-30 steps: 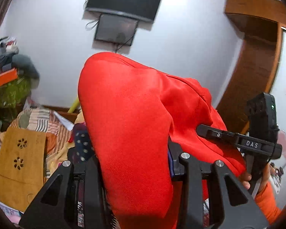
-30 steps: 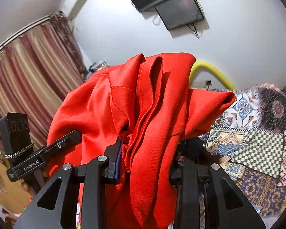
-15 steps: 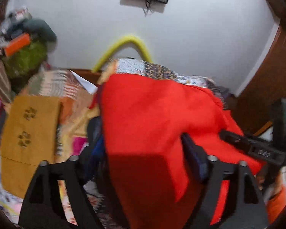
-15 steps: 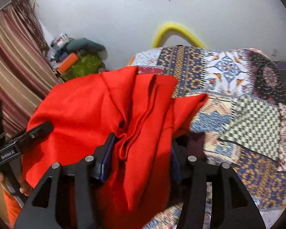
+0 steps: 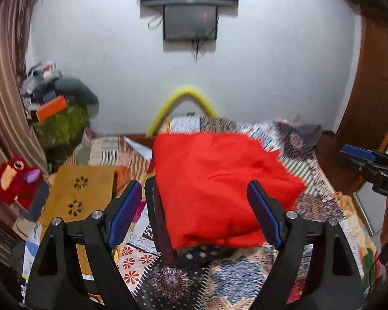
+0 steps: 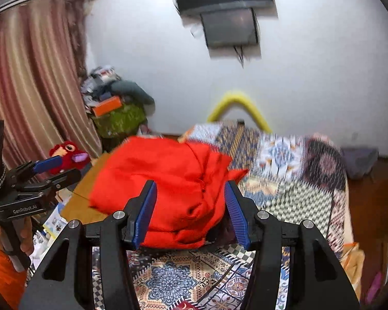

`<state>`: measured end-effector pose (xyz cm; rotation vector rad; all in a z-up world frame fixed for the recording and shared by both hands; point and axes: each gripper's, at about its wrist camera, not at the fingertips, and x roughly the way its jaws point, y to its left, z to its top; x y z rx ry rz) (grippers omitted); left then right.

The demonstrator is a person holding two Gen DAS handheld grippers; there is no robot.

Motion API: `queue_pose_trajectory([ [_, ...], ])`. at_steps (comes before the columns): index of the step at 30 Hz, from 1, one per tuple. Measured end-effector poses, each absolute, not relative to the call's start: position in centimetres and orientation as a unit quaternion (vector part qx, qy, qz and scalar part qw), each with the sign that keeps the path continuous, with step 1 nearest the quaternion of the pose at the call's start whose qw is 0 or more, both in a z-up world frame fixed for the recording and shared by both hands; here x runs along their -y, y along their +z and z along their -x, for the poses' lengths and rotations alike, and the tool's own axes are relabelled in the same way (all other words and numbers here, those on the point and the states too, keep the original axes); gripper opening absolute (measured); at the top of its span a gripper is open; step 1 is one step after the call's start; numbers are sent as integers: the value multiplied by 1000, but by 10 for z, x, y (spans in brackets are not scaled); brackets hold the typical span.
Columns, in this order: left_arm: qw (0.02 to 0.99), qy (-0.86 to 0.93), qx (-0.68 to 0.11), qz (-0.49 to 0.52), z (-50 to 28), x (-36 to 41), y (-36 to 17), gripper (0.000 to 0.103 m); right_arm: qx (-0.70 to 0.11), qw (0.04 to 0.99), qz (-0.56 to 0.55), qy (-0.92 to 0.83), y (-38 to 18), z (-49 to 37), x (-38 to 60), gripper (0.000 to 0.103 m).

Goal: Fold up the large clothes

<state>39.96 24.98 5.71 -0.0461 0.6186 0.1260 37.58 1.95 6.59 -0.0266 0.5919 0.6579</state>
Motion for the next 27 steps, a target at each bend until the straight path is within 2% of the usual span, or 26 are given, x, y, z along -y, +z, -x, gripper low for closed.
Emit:
queue_pose_trajectory([
  [3, 964, 53, -262, 12, -358, -228, 85, 83, -245, 910, 4, 335, 84, -344, -10, 50],
  [5, 972, 54, -228, 1, -330, -212, 101, 83, -217, 913, -3, 346, 93, -320, 0, 59],
  [8, 984, 62, -168, -11, -286, -190, 117, 87, -174, 922, -20, 345, 101, -286, 16, 63],
  [12, 991, 82, -105, -31, -234, -161, 117, 89, -133, 929, -27, 344, 102, -243, 31, 64],
  [15, 993, 79, -78, -35, -204, -145, 108, 90, -112, 936, -24, 334, 97, -218, 37, 70],
  [17, 995, 77, -59, -34, -183, -134, 101, 91, -99, 938, -20, 332, 90, -207, 37, 85],
  [20, 995, 86, -35, -30, -158, -126, 92, 97, -75, 948, -21, 308, 82, -193, 40, 100],
  [23, 995, 97, -19, -28, -140, -121, 85, 102, -60, 953, -27, 294, 78, -183, 45, 103],
  [27, 995, 93, -28, -11, -128, -122, 79, 102, -70, 953, -37, 292, 75, -187, 44, 103],
])
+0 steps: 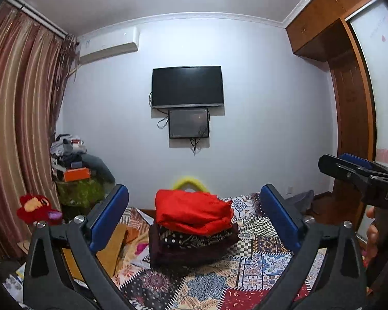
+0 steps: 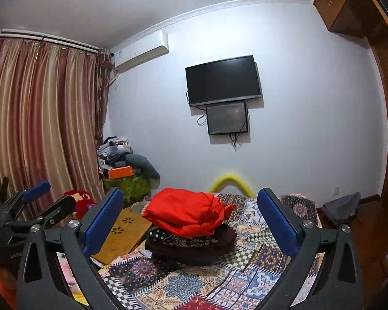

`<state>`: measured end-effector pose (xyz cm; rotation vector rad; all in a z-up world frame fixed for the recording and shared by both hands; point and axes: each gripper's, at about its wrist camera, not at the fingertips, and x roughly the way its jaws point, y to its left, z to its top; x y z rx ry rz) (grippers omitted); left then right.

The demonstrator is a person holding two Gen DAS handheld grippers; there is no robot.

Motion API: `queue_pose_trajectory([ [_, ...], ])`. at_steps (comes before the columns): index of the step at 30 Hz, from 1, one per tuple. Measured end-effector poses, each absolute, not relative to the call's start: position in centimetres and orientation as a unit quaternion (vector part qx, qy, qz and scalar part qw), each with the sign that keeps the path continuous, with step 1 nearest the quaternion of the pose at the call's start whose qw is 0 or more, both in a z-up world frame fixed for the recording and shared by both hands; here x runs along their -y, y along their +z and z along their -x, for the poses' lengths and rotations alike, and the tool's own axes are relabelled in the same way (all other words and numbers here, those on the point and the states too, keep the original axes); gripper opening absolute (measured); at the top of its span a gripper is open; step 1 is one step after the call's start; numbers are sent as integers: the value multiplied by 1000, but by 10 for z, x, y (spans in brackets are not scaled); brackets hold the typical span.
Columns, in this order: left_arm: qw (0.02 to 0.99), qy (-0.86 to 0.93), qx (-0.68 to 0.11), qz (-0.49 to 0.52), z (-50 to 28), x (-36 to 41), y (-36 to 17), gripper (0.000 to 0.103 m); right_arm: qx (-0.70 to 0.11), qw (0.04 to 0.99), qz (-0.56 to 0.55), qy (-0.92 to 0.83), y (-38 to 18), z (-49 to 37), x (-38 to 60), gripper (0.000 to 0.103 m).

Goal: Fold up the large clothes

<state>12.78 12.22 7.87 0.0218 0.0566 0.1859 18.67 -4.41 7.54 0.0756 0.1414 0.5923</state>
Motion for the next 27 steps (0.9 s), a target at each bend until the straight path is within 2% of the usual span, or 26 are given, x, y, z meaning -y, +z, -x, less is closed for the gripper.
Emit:
queue_pose_trajectory([
  [27, 994, 99, -48, 6, -138, -128, 59, 103, -101, 950, -16, 294, 54, -184, 42, 103],
])
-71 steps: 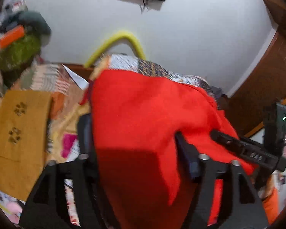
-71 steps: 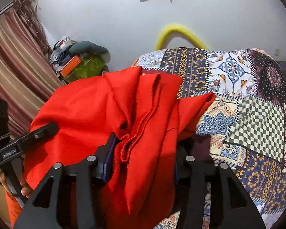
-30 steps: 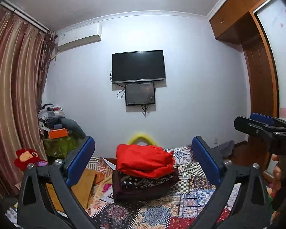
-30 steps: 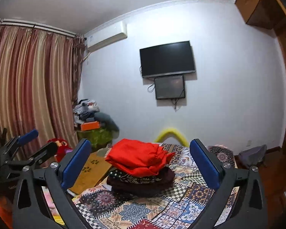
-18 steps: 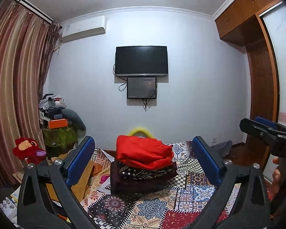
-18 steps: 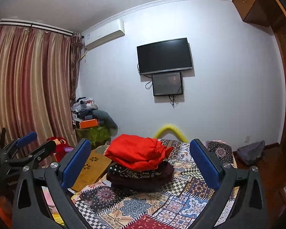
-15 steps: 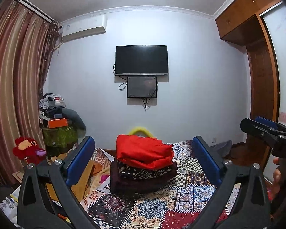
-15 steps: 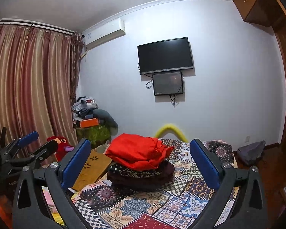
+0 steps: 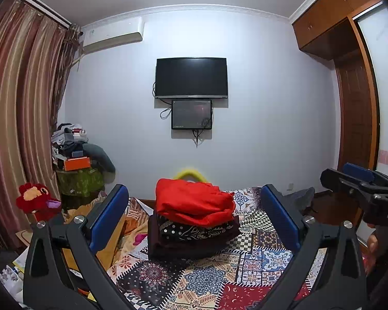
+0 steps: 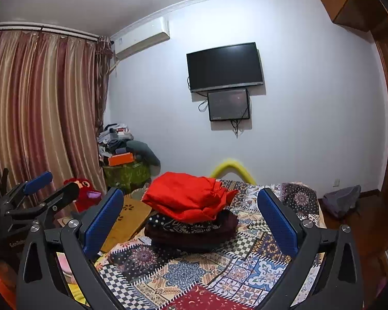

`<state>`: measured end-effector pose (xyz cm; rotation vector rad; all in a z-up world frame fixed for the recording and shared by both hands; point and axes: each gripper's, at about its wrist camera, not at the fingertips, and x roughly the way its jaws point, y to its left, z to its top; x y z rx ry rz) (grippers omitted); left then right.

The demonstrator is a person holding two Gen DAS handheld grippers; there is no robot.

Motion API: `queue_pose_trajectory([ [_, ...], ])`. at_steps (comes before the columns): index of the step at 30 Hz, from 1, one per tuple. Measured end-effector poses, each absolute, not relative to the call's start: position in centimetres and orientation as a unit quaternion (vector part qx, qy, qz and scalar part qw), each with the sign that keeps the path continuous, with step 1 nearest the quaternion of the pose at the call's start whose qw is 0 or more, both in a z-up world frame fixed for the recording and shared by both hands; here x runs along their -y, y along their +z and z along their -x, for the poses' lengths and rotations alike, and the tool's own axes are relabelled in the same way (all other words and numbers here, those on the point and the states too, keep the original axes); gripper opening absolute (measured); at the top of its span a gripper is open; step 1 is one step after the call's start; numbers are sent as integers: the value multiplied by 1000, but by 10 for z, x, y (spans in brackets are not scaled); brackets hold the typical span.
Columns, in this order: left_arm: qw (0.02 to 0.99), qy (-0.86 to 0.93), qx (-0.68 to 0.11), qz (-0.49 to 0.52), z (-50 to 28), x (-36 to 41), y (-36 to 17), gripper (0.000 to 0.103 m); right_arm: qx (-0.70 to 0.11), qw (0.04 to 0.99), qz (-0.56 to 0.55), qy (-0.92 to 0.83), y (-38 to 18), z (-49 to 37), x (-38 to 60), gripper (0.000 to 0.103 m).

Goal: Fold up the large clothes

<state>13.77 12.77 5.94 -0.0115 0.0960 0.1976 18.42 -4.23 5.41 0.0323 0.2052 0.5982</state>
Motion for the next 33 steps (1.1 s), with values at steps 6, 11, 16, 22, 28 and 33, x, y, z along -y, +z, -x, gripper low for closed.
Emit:
queue_pose_trajectory([
  [6, 994, 97, -53, 8, -142, -129, 56, 103, -107, 950, -13, 294, 53, -184, 43, 103],
  [11, 994, 97, -56, 10, -145, -129, 54, 103, -112, 949, -12, 294, 54, -185, 43, 103],
  [16, 993, 96, -60, 15, -148, -131, 53, 103, -116, 949, -13, 292, 55, -185, 43, 103],
  [22, 993, 98, -64, 15, -151, -132, 51, 103, -118, 949, -13, 292, 55, -184, 44, 103],
  [28, 993, 97, -65, 17, -151, -132, 50, 103, -121, 949, -16, 291, 56, -186, 43, 103],
  [33, 993, 94, -67, 18, -152, -132, 49, 103, -122, 948, -17, 293, 56, -186, 42, 103],
])
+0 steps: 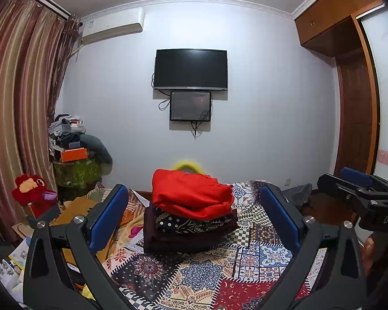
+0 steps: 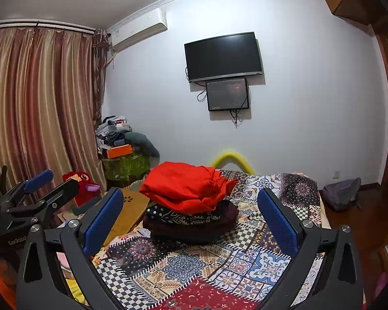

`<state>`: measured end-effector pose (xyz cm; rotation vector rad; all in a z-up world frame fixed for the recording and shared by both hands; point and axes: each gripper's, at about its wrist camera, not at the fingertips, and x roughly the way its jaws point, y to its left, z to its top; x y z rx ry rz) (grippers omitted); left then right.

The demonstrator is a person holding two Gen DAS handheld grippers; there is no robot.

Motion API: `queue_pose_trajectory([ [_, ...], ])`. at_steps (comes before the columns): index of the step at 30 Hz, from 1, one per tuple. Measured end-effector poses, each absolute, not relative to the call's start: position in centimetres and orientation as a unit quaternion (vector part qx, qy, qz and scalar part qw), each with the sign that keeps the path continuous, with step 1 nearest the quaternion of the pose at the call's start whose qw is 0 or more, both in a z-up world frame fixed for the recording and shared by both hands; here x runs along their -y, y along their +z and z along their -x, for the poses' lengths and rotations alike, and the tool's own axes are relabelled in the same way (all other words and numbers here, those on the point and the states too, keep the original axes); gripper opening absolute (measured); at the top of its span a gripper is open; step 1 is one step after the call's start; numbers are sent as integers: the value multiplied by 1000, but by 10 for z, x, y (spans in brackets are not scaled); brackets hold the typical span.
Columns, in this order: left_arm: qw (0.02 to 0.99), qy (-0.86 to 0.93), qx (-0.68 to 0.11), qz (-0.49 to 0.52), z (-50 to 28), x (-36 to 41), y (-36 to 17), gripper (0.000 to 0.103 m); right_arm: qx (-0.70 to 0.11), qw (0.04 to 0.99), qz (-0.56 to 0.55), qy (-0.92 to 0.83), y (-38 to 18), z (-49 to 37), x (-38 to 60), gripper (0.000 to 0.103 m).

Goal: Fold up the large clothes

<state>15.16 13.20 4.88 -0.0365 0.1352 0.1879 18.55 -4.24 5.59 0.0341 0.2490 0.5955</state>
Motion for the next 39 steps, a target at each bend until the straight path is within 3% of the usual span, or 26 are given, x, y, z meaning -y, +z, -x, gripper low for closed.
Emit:
queue_pose_trajectory([
  [39, 994, 71, -71, 43, -145, -140, 46, 103, -129, 948, -12, 292, 53, -186, 27, 103],
])
